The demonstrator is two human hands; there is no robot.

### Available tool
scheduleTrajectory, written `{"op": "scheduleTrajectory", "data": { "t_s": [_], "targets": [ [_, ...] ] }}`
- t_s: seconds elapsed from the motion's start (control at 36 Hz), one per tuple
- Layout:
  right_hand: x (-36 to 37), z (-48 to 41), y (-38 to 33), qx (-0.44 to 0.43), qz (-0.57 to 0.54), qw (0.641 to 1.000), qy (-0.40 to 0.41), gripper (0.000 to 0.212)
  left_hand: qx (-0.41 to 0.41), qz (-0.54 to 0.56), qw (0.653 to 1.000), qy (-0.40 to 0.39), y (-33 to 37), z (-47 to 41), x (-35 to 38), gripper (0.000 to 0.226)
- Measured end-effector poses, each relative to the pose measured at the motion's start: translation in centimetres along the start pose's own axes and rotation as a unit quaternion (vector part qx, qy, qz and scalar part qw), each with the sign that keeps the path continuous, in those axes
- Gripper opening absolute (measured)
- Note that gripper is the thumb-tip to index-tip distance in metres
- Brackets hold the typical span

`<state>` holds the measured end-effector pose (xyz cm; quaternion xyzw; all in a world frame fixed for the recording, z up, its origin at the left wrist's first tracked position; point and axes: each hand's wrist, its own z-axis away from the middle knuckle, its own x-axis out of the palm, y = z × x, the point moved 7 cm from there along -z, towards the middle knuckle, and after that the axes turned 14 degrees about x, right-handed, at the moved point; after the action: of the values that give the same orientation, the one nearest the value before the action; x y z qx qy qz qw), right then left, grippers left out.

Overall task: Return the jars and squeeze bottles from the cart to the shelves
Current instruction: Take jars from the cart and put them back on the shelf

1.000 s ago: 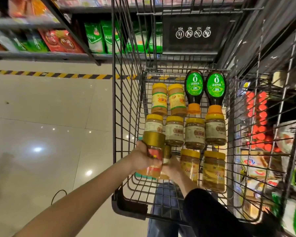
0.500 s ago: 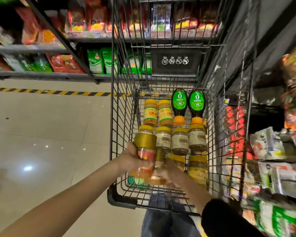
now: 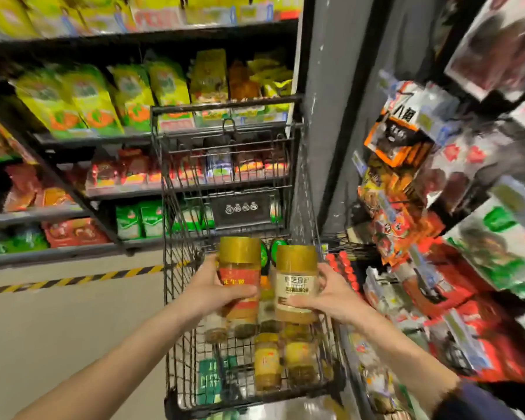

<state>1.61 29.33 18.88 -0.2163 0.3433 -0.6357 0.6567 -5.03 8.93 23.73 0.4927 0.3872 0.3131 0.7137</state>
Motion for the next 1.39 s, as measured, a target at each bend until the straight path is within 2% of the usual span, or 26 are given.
{"op": "scheduleTrajectory", "data": {
  "t_s": [0.03,0.08,0.14,0.19,0.28,0.33,0.36,0.47,0.53,0.61,0.69,0.75,0.83,0.92,1.0,1.06,1.08,1.17,1.19,1.31,1.39],
  "targets": [
    [-1.3,1.1,-0.6,-0.01,-0.006,1.0,0.021,0.109,0.02,-0.005,1.0,-0.001,1.4,-0.3,0.4,0.071],
    [-3.6,3.5,-1.4,-0.029,-0.024,0.997,0.067,0.089,0.064,-0.026,0.998,-0.013,4.2,-0.9,1.2,0.078],
    [-5.6,6.6,-2.2,-0.051,-0.054,0.991,0.111,0.078,0.107,-0.046,0.992,-0.037,7.0,-1.3,2.3,0.082],
    [-7.1,10.1,-2.7,-0.069,-0.082,0.983,0.149,0.078,0.155,-0.07,0.984,-0.059,9.9,-1.5,3.6,0.079],
    [-8.6,15.8,-2.3,-0.075,-0.117,0.969,0.206,0.089,0.218,-0.072,0.966,-0.117,13.8,-0.7,6.1,0.074],
    [-9.1,20.2,-1.8,-0.088,-0.143,0.952,0.256,0.077,0.251,-0.062,0.951,-0.169,16.0,0.4,8.0,0.09],
    [-9.2,22.2,-1.3,-0.091,-0.155,0.944,0.277,0.07,0.268,-0.059,0.942,-0.192,17.0,1.0,8.9,0.091],
    [-8.9,30.3,1.9,-0.099,-0.205,0.897,0.38,0.094,0.334,-0.04,0.901,-0.273,20.6,5.2,13.0,0.078],
    [-8.0,34.4,3.7,-0.103,-0.221,0.873,0.422,0.077,0.357,-0.027,0.88,-0.313,21.8,7.8,15.0,0.073],
    [-6.3,40.8,6.3,-0.104,-0.228,0.842,0.477,0.07,0.389,0.007,0.848,-0.359,23.7,12.7,17.8,0.073],
    [-4.2,46.8,9.2,-0.09,-0.238,0.807,0.533,0.066,0.405,0.007,0.817,-0.409,24.7,17.5,20.5,0.074],
    [-2.6,50.9,11.3,-0.076,-0.23,0.778,0.58,0.071,0.414,0.006,0.79,-0.452,25.2,21.0,22.4,0.078],
    [-0.2,56.1,14.1,-0.065,-0.234,0.743,0.624,0.073,0.434,-0.002,0.756,-0.491,25.5,25.7,24.8,0.068],
    [2.3,61.5,17.2,-0.056,-0.246,0.708,0.659,0.069,0.437,0.013,0.722,-0.536,25.6,31.5,27.7,0.081],
    [4.1,66.8,20.2,-0.056,-0.248,0.677,0.69,0.063,0.445,0.028,0.691,-0.568,25.8,37.5,30.2,0.082],
    [5.3,70.2,22.1,-0.057,-0.244,0.66,0.708,0.062,0.436,0.032,0.677,-0.592,25.7,41.2,32.1,0.103],
    [5.8,71.9,23.1,-0.057,-0.243,0.65,0.717,0.061,0.437,0.038,0.67,-0.598,25.7,42.9,33.0,0.105],
    [7.0,76.6,26.4,-0.048,-0.237,0.627,0.741,0.064,0.447,0.064,0.654,-0.607,25.6,48.2,35.4,0.07],
    [7.3,78.0,27.6,-0.04,-0.235,0.619,0.748,0.068,0.449,0.07,0.649,-0.61,25.5,49.8,36.2,0.067],
    [7.9,83.4,31.6,-0.02,-0.219,0.588,0.778,0.073,0.446,0.09,0.648,-0.611,25.0,54.4,39.3,0.088],
    [7.9,86.6,33.9,-0.007,-0.205,0.58,0.789,0.082,0.449,0.094,0.65,-0.606,24.8,57.3,41.0,0.084]
  ]
}}
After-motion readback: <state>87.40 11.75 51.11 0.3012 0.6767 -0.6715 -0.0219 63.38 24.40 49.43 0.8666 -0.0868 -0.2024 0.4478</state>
